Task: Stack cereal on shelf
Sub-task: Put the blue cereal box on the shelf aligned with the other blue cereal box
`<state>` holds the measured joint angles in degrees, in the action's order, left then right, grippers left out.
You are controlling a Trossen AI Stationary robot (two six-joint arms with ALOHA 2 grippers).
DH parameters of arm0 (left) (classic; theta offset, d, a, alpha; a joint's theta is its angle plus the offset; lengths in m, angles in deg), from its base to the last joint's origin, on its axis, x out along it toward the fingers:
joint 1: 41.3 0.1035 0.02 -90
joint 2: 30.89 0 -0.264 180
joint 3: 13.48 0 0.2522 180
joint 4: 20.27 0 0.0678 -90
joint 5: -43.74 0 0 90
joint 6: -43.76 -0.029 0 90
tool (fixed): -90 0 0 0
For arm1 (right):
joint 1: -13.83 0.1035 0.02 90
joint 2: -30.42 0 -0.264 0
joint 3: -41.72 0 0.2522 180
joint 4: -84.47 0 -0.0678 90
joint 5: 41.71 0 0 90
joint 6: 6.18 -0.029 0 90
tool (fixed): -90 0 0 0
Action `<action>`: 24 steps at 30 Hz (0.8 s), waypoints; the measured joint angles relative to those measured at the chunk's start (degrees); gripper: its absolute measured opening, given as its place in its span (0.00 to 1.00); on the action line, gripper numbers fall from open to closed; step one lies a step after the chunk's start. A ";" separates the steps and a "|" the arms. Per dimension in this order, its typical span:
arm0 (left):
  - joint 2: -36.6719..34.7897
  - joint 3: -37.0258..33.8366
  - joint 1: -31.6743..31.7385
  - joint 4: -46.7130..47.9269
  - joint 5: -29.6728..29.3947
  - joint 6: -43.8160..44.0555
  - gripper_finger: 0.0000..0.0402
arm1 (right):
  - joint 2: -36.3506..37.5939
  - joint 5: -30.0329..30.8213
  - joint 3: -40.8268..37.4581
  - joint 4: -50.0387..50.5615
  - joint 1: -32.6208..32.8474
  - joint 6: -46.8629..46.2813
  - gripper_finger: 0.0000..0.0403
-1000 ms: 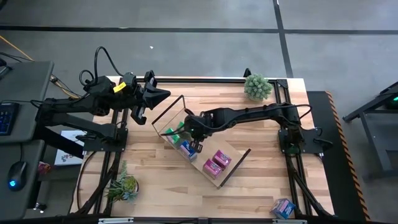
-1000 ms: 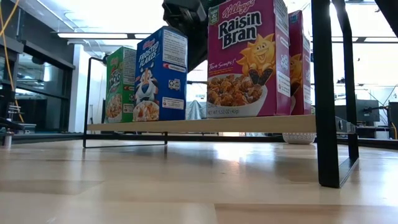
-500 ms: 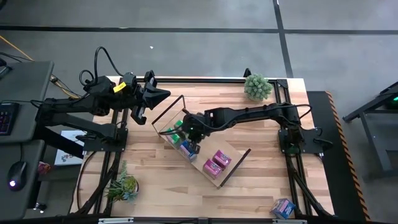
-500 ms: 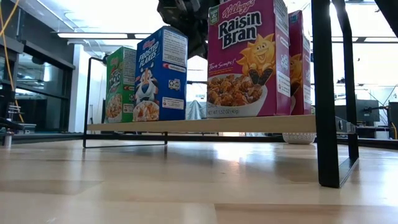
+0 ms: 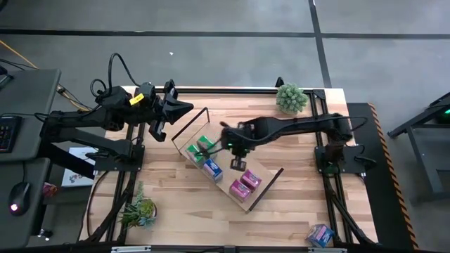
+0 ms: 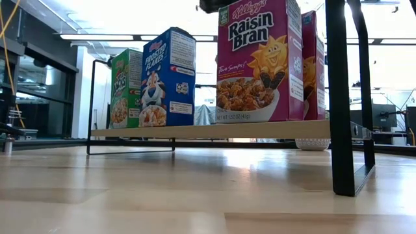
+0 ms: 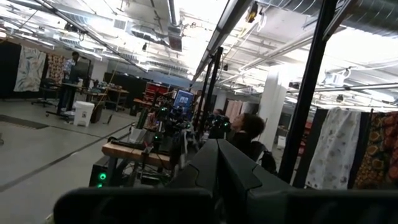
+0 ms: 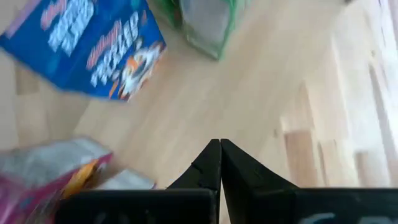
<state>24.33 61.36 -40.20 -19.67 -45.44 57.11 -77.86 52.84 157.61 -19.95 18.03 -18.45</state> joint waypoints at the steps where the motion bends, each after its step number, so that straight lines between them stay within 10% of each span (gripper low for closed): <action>1: 0.00 0.00 0.00 0.00 0.00 0.00 0.00 | 2.34 0.20 -2.94 -1.18 0.26 -1.21 0.00; 13: 0.00 0.00 0.00 0.00 0.00 -0.02 0.00 | 35.16 5.92 -38.77 -31.35 11.22 -31.13 0.00; 24: 0.00 0.00 0.00 0.01 -0.24 -0.05 0.00 | 46.06 -0.11 -42.73 -34.21 10.91 -46.01 0.08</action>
<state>24.33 61.36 -40.20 -19.65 -45.68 57.06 -31.80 52.73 114.88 -54.16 28.94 -64.46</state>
